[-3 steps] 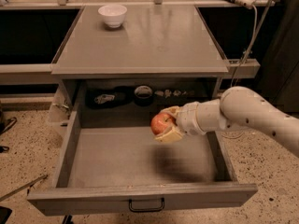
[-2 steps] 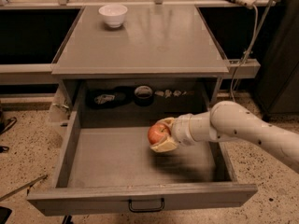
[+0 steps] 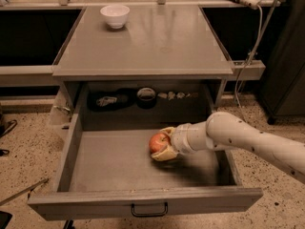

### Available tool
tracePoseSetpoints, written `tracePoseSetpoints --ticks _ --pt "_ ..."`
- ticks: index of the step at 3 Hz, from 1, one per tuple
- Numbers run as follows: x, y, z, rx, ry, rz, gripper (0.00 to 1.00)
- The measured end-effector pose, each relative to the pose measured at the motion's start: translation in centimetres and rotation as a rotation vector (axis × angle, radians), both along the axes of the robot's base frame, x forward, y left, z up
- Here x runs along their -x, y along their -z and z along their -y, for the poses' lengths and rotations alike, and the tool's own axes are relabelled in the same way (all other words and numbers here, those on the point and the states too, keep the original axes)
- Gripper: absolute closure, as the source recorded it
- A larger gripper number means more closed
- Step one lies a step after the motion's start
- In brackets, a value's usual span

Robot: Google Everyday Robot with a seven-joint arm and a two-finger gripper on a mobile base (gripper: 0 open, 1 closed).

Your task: Place apple into top drawer

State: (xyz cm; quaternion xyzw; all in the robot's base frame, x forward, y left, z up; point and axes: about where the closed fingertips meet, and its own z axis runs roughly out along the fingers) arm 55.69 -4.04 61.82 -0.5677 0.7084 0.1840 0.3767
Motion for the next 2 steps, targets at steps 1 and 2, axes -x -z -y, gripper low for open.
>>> tracePoseSetpoints --ticks 1,2 --pt "0.31 0.43 -0.13 -0.005 -0.007 -0.012 1.00" --pt "0.31 0.43 -0.13 -0.005 -0.007 -0.012 0.81"
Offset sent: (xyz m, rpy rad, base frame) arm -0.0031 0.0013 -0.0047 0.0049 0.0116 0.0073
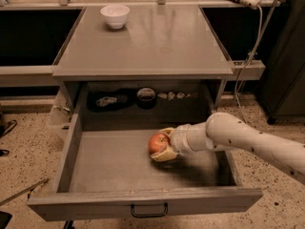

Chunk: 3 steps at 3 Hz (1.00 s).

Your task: Place apple into top drawer

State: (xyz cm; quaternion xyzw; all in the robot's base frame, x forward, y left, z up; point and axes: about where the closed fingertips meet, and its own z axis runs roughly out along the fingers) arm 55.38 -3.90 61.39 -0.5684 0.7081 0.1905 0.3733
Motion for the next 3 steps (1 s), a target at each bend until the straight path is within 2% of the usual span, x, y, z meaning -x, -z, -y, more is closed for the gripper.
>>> tracePoseSetpoints --ticks 3 --pt "0.00 0.00 -0.01 0.000 0.000 0.000 0.12"
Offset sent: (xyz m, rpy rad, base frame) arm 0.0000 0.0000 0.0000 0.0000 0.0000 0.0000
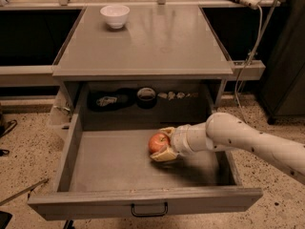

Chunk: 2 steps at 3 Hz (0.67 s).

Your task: Place apple into top drawer

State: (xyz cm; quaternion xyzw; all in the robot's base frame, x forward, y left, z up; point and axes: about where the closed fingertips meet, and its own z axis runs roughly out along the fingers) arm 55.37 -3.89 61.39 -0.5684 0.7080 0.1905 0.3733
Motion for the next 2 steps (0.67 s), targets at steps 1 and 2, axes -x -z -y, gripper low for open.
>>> tracePoseSetpoints --ticks 1,2 --pt "0.00 0.00 -0.01 0.000 0.000 0.000 0.00" --pt "0.00 0.00 -0.01 0.000 0.000 0.000 0.00"
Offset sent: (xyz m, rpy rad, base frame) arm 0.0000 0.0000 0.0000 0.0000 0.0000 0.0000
